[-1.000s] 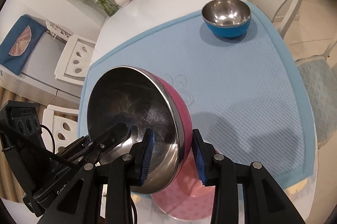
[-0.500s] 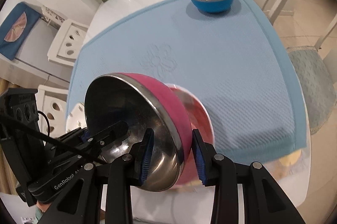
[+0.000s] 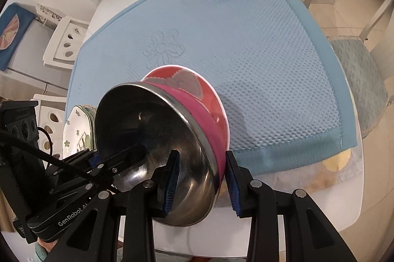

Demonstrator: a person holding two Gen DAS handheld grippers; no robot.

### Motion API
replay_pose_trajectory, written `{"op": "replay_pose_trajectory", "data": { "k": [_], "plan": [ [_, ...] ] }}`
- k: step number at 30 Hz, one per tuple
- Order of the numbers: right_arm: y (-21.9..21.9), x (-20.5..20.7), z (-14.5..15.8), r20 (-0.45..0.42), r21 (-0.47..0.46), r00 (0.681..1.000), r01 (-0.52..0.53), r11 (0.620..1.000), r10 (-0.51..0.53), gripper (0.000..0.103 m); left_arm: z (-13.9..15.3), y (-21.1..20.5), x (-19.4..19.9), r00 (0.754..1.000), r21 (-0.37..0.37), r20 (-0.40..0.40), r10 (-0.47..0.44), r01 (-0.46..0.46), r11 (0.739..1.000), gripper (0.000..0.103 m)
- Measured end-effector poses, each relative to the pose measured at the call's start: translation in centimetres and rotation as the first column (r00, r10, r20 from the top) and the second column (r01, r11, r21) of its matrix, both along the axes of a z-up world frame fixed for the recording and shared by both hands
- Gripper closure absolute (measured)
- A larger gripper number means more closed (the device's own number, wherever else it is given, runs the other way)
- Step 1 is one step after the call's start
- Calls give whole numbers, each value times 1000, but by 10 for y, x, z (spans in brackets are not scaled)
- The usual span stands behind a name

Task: Organize plates and bowls
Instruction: 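Lower the red steel bowl into the pink bowl with both grippers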

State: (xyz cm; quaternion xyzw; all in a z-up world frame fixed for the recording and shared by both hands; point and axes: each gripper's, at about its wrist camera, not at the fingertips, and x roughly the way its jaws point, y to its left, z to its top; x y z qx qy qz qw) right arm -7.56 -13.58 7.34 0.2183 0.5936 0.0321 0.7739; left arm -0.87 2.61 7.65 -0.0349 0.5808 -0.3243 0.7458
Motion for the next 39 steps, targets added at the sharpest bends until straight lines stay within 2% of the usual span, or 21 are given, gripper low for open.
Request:
{"op": "replay_pose_trajectory", "data": {
  "k": [13, 23, 35, 39],
  "plan": [
    [-2, 5, -6, -4, 19, 1000, 8, 1000, -8, 68, -7, 7, 5, 999, 16, -21, 39, -38, 999, 85],
    [-11, 6, -1, 17, 34, 1000, 25, 999, -25, 67, 2, 26, 21, 994, 11, 13, 105, -105, 994, 83],
    [-6, 3, -7, -8, 14, 1000, -10, 1000, 10, 67, -10, 29, 17, 996, 28, -19, 89, -88, 996, 83],
    [-10, 3, -14, -34, 34, 999, -2, 999, 3, 67, -17, 28, 17, 995, 44, -34, 92, -90, 995, 83]
  ]
}}
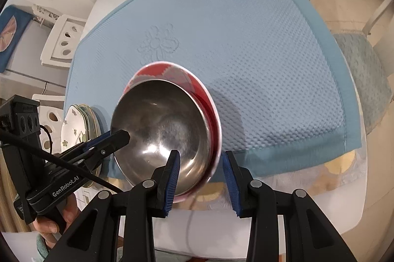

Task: Organize plates and bowls
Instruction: 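Lower the red steel bowl into the pink bowl with both grippers, then open both grippers and lift them off the nested bowls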

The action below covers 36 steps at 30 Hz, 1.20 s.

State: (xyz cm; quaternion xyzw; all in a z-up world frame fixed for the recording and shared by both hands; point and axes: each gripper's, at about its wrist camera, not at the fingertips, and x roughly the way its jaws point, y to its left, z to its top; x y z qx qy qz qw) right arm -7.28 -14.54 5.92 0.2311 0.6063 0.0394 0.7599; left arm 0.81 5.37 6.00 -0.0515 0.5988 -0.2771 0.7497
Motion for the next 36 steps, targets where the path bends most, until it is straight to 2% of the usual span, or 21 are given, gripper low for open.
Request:
{"op": "replay_pose_trajectory", "data": {
  "k": [8, 18, 21, 23, 27, 31, 32, 34, 36],
  "plan": [
    [-3, 3, 9, 28, 12, 1000, 1, 1000, -1, 67, 4, 2, 2, 1000, 1, 12, 8, -8, 1000, 83],
    [-16, 8, 24, 81, 43, 997, 13, 999, -17, 67, 35, 6, 16, 995, -46, 94, 38, -33, 998, 83],
    [-26, 16, 34, 113, 8, 993, 22, 1000, -22, 67, 46, -1, 25, 991, -42, 126, 33, -28, 999, 83],
    [-38, 22, 45, 148, -34, 988, 55, 998, -50, 67, 56, -5, 33, 987, -41, 156, 24, -18, 999, 83],
    [-66, 32, 68, 222, -42, 969, 120, 992, -108, 66, 73, -16, 56, 980, -51, 200, 6, 5, 999, 83],
    [-85, 47, 85, 286, -40, 945, 177, 983, -158, 52, 89, -34, 85, 971, -62, 240, -14, 29, 998, 83],
    [-86, 51, 87, 293, -41, 942, 182, 982, -162, 51, 93, -40, 93, 969, -66, 247, -18, 35, 997, 82],
    [-91, 61, 88, 299, -36, 940, 185, 982, -166, 51, 97, -48, 106, 968, -72, 249, -20, 39, 997, 72],
    [-97, 77, 85, 290, -19, 942, 183, 983, -170, 51, 100, -57, 120, 968, -80, 251, -21, 42, 996, 70]
  ]
}}
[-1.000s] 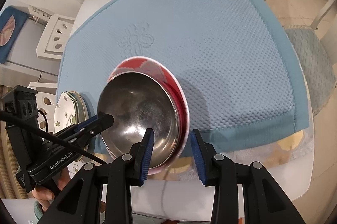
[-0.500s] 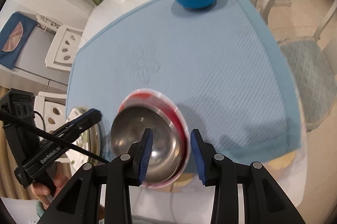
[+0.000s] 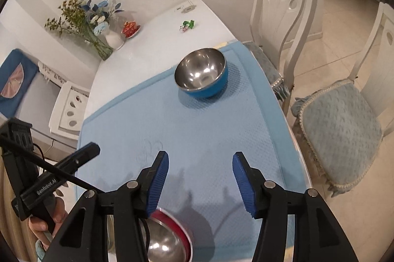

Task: Organize plates and bowls
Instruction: 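Open both grippers and lift them off the nested bowls, then move both grippers to the blue steel bowl and close on its rim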

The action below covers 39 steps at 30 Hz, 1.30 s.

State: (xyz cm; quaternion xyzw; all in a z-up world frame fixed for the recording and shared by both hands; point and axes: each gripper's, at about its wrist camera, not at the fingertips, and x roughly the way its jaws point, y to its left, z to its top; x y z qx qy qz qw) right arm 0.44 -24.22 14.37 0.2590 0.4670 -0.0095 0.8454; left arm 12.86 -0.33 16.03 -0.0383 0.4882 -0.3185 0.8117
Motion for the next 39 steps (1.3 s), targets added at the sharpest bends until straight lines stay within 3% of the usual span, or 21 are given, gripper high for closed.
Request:
{"op": "replay_pose_trajectory", "data": {
  "k": [2, 5, 7, 10, 16, 18, 20, 29, 33, 37, 39],
  "plan": [
    [-6, 16, -6, -7, 21, 1000, -1, 1000, 1, 51, 0, -13, 17, 1000, 4, -6, -8, 9, 1000, 64],
    [-16, 41, -16, -23, 32, 1000, -2, 999, 3, 51, -4, -26, 41, 1000, -2, -27, -4, 4, 1000, 36],
    [-20, 54, -23, -35, 37, 999, -4, 999, 5, 51, -8, -34, 56, 999, -35, -37, -13, 11, 999, 36],
    [-31, 76, -38, -53, 51, 999, 1, 999, 2, 51, -20, -51, 80, 998, -19, -52, -28, 27, 999, 36],
    [-55, 119, -65, -72, 95, 997, 28, 995, -21, 51, -51, -84, 121, 994, -3, -91, -61, 61, 998, 36],
    [-62, 131, -72, -80, 97, 996, 43, 994, -36, 51, -58, -92, 130, 993, -6, -93, -78, 78, 997, 39],
    [-68, 140, -79, -89, 107, 995, 57, 993, -48, 51, -66, -105, 138, 990, 2, -87, -113, 113, 994, 50],
    [-79, 170, -111, -118, 139, 989, 109, 984, -93, 51, -103, -129, 165, 982, 15, -143, -123, 126, 992, 50],
    [-77, 181, -122, -126, 168, 987, 117, 979, -96, 51, -114, -133, 170, 978, 18, -163, -132, 136, 991, 66],
    [-73, 187, -126, -115, 140, 989, 110, 984, -95, 51, -119, -134, 175, 978, 20, -163, -131, 136, 991, 70],
    [-71, 189, -127, -106, 120, 990, 104, 987, -91, 56, -123, -133, 177, 976, 13, -176, -127, 131, 991, 70]
  ]
}}
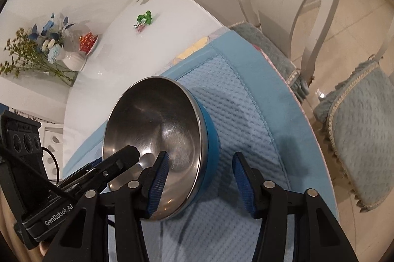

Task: Organize plates and bowls
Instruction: 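Move both grippers to the blue steel bowl and close on its rim, then lift the blue steel bowl with both grippers and carry it over the red bowl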

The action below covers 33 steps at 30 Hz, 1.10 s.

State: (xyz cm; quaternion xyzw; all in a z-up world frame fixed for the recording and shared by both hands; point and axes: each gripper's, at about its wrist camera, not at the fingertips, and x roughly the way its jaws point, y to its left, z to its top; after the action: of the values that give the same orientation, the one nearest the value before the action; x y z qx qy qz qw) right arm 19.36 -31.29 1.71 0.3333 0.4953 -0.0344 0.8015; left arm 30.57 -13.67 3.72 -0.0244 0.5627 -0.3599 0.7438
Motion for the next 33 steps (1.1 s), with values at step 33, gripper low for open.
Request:
{"op": "replay_pose_trajectory", "data": {
  "k": [33],
  "plan": [
    [67, -58, 82, 52, -163, 991, -113, 980, 122, 82, 81, 44, -93, 983, 88, 183, 22, -38, 995, 73]
  ]
}}
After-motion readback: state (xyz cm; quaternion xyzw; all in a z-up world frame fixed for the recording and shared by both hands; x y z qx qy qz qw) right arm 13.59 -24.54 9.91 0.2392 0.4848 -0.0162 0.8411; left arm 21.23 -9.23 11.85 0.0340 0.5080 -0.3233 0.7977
